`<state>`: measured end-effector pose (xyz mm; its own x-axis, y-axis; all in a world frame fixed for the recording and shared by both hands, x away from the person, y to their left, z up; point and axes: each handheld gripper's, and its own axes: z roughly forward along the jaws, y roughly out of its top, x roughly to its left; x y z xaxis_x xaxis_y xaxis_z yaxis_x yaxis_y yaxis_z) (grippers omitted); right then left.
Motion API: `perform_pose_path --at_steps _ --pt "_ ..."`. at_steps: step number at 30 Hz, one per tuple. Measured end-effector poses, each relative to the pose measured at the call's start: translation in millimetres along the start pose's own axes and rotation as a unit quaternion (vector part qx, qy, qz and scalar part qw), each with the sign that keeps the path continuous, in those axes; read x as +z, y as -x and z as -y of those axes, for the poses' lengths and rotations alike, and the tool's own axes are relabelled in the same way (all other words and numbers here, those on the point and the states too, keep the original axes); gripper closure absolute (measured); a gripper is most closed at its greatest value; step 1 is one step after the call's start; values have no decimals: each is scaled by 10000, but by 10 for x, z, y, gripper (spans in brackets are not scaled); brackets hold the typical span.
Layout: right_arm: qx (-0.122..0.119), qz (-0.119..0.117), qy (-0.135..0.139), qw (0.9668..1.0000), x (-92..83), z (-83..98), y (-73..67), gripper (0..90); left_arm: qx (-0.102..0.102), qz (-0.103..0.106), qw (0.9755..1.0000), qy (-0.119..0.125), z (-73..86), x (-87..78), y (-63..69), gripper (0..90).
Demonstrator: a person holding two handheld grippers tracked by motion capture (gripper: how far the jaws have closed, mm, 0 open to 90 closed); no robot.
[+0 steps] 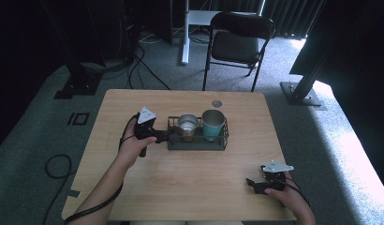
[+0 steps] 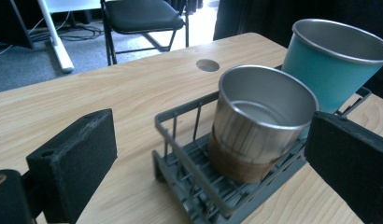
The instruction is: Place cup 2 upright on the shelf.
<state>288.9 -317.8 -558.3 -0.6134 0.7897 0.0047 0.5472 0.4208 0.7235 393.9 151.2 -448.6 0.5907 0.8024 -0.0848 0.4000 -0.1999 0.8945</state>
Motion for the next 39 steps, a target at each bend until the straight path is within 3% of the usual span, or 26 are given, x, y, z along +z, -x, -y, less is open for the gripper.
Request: perform_pose_path --at_steps 6,17,29,39 --pt "1 -1 -2 10000 0 0 0 111 -64 -119 9999 48 42 -102 -81 33" --pt "1 -1 -3 10000 0 0 0 110 -55 -345 9993 -91 178 -281 -245 33" --pt "3 -3 0 10000 0 0 0 110 -338 -612 9974 -182 490 -494 -454 33" --pt "2 -1 -1 10000 0 0 0 111 -523 -765 9954 -241 764 -619 -522 33"
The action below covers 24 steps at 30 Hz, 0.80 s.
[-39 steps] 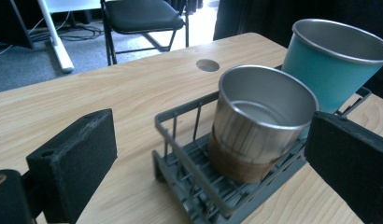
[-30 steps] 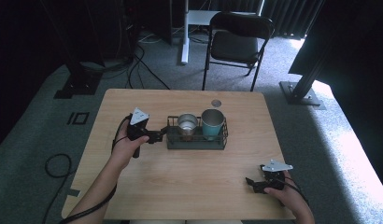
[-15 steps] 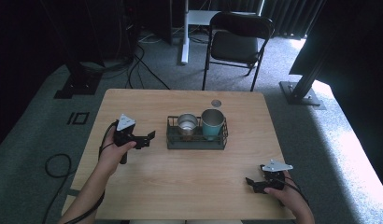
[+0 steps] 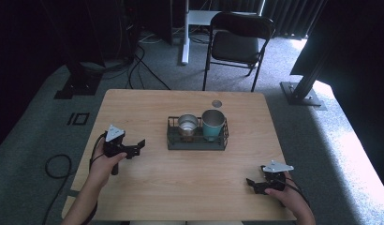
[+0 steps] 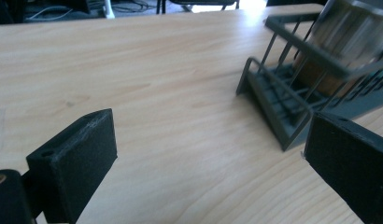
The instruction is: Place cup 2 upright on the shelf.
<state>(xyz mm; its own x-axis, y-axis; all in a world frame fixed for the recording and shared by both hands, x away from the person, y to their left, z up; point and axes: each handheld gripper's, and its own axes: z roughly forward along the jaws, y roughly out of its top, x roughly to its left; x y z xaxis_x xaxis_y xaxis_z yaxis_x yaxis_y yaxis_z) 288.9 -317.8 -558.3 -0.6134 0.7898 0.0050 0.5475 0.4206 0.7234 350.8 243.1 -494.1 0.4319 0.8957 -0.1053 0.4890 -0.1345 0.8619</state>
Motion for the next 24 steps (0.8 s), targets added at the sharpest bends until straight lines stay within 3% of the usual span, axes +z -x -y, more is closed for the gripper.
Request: perform_pose_path --at_steps 5,24 --pt "-3 1 1 10000 0 0 0 110 -80 -179 9998 -73 112 -60 -51 34" --pt "-3 1 0 10000 0 0 0 110 -351 -500 9978 -244 476 -246 -161 34"
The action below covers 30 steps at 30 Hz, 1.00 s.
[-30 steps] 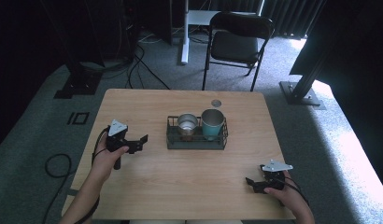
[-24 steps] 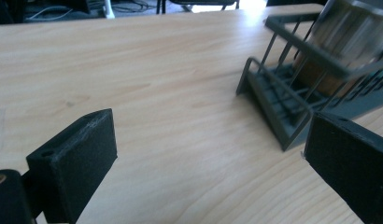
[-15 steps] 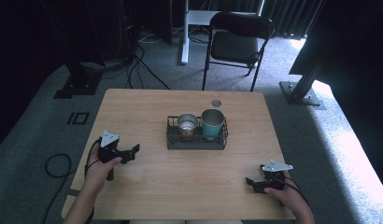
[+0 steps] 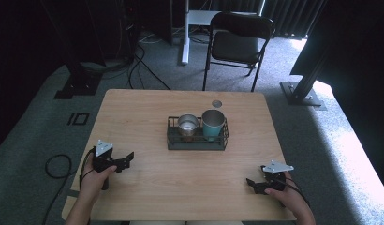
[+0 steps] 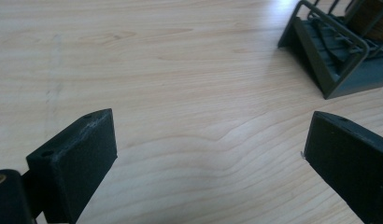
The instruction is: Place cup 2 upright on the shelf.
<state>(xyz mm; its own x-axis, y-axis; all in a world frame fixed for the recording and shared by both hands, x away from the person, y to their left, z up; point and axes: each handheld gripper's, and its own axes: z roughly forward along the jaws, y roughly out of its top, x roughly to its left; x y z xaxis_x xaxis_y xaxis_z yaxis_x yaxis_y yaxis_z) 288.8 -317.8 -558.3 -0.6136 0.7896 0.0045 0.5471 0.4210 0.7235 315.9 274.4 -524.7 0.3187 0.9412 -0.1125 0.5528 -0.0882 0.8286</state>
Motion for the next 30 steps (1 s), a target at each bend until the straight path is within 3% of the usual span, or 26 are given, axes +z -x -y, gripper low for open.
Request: perform_pose_path --at_steps 13,17,22,30 --pt "1 1 6 10000 1 0 0 110 -364 -328 9987 -172 241 -99 -113 34" --pt "1 1 6 10000 1 0 0 110 -372 -467 9978 -272 288 -127 -133 33" --pt "-1 2 7 10000 1 0 0 111 -531 -808 9944 -430 347 -145 -184 34" --pt "-1 2 8 10000 1 0 0 111 -815 -1053 9887 -684 411 -147 -250 34"
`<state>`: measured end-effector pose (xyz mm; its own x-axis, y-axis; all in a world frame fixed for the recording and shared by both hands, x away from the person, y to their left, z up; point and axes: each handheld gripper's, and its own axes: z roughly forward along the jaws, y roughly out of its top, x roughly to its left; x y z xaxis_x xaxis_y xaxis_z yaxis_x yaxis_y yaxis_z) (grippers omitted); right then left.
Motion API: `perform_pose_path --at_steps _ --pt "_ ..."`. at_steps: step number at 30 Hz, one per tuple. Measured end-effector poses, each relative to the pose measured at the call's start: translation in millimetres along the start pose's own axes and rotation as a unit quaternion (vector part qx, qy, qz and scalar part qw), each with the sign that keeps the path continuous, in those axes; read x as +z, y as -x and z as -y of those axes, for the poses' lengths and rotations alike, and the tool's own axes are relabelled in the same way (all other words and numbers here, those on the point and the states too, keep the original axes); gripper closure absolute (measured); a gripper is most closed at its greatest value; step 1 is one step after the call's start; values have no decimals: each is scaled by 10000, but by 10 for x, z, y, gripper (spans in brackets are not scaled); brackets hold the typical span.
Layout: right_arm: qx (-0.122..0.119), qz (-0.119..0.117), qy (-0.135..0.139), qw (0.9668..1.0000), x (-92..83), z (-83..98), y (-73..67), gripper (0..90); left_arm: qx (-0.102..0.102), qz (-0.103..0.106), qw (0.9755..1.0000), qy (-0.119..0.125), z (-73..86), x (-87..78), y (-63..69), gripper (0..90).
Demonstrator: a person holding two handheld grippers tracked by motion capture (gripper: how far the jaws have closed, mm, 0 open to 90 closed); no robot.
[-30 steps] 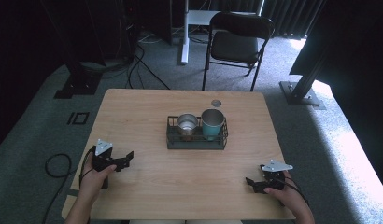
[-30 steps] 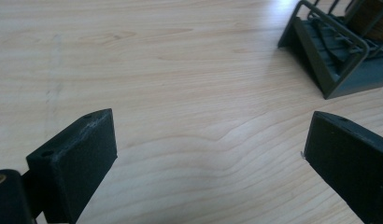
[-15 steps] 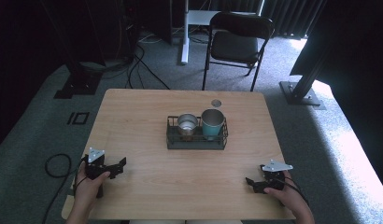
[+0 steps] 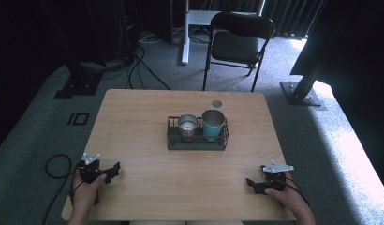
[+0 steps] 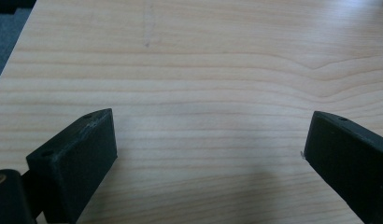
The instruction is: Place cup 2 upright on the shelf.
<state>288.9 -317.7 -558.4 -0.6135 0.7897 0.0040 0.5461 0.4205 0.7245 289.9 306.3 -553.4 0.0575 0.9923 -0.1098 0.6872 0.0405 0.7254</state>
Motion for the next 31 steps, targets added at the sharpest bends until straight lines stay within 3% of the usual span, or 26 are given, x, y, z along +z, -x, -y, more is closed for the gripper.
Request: perform_pose_path --at_steps 5,9,13,31 --pt "1 0 0 10000 0 0 0 111 -56 -201 9998 -74 18 -4 -33 34" --pt "1 0 0 10000 0 0 0 110 17 -381 9992 -137 19 -2 -43 34" --pt "0 -1 1 10000 0 0 0 111 238 -574 9977 -255 11 20 -10 33" --pt "0 -2 3 10000 0 1 0 110 198 -593 9978 -241 4 31 -8 32"
